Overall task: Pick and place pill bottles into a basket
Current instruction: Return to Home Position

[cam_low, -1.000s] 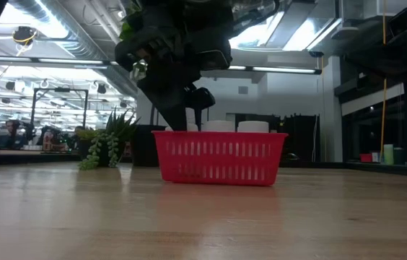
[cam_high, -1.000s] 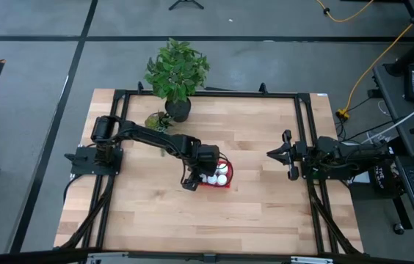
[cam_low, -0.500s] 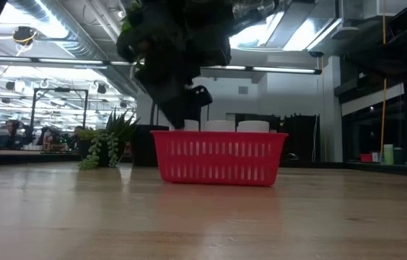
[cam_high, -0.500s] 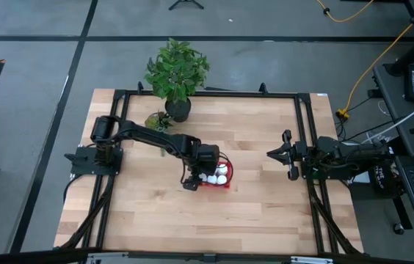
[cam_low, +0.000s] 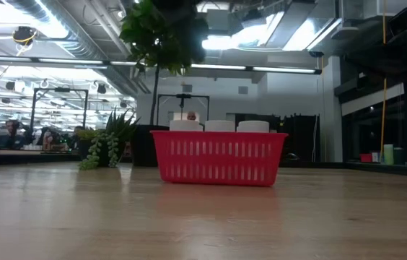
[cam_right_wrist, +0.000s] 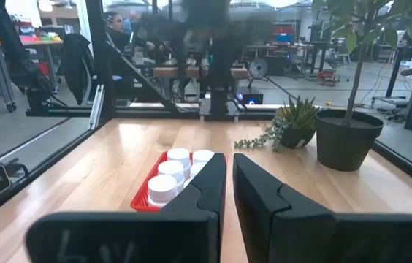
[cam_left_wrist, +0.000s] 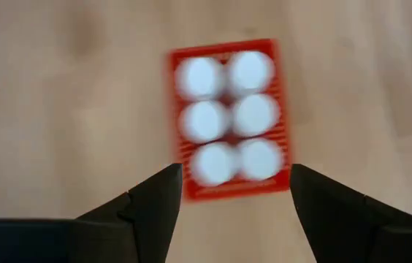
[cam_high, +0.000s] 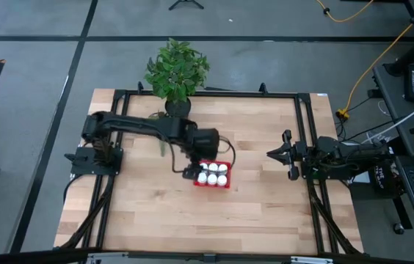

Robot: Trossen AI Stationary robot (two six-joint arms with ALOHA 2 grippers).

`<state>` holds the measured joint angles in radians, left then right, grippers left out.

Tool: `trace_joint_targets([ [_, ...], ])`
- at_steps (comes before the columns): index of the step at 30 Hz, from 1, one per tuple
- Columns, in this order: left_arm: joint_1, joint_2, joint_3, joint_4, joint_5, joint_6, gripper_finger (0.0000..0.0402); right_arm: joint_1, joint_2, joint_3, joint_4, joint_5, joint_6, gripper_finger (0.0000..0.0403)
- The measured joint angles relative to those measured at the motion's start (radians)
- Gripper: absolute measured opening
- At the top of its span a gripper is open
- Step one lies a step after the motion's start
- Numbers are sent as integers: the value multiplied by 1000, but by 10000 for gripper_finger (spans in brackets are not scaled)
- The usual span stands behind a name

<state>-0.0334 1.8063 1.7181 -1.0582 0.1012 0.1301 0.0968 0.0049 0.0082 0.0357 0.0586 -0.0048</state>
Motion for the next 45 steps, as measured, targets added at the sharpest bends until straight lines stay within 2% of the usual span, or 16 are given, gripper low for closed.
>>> trace_joint_targets([
  [4, 17, -81, 89, -109, -160, 61, 244, 0, 0, 0, -2, 0, 0, 32],
  [8, 21, -198, 123, -172, -377, 135, 244, 0, 1, 0, -2, 0, 0, 32],
  [14, 32, -369, 122, -335, -640, 88, 246, 0, 1, 0, -2, 0, 0, 32],
  [17, 69, -460, 101, -412, -676, -9, 244, 0, 1, 0, -2, 0, 0, 32],
  [19, 118, -563, 26, -343, -606, -24, 245, 0, 1, 0, -2, 0, 0, 32],
  [21, 167, -702, -101, -193, -470, 5, 246, 0, 1, 0, -3, 0, 0, 32],
  [24, 233, -928, -358, 87, -269, 37, 246, 0, 1, 0, -3, 0, 0, 32],
  [26, 260, -1075, -548, 246, -180, 27, 246, 0, 1, 0, -2, 0, 0, 32],
  [32, 273, -1438, -1092, 742, -46, -98, 244, 0, 1, 0, -2, 0, 0, 32],
  [37, 273, -1639, -1470, 1030, 8, -236, 246, 0, 1, 0, -3, 0, 0, 32],
  [41, 273, -1746, -1659, 1201, 115, -357, 244, 0, 1, 0, -2, 0, 0, 32],
  [43, 273, -1783, -1707, 1240, 168, -400, 245, 0, 1, 0, -2, 0, 0, 32],
  [45, 269, -1806, -1710, 1205, 190, -448, 246, 0, 1, 0, -3, 0, 0, 32],
])
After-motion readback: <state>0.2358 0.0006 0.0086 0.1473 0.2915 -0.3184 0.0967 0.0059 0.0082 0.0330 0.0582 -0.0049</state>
